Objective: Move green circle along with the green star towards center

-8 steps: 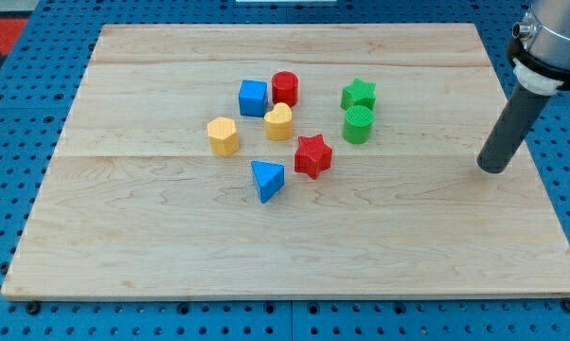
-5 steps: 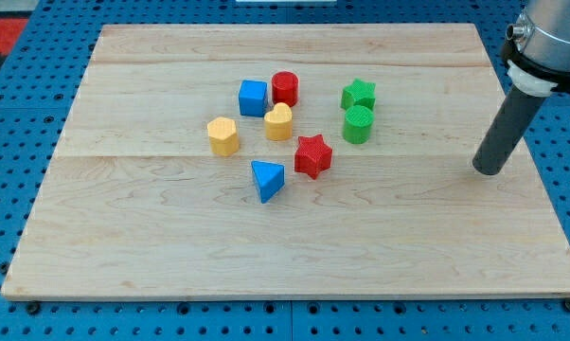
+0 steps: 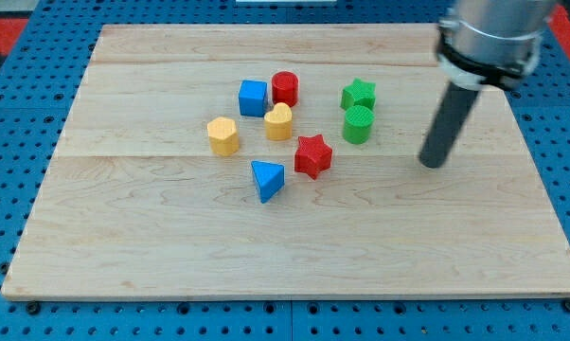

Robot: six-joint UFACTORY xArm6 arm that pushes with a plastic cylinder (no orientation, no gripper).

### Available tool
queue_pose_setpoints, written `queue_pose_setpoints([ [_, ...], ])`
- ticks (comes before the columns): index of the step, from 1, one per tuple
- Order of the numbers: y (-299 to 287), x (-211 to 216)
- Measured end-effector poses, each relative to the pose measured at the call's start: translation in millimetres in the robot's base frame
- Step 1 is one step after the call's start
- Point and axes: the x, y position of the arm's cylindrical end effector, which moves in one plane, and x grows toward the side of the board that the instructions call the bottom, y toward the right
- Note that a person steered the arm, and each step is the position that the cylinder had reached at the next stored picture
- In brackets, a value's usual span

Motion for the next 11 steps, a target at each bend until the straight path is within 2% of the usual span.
queue_pose_setpoints([
  [1,-37.0,-27.4],
  [3,-53.1,-17.6],
  [6,-116.4,-16.9],
  [8,-70.2,-52.8],
  [9,-70.2,-68.3],
  [10,-70.2,-71.7],
  [11,-69.3,-49.5],
])
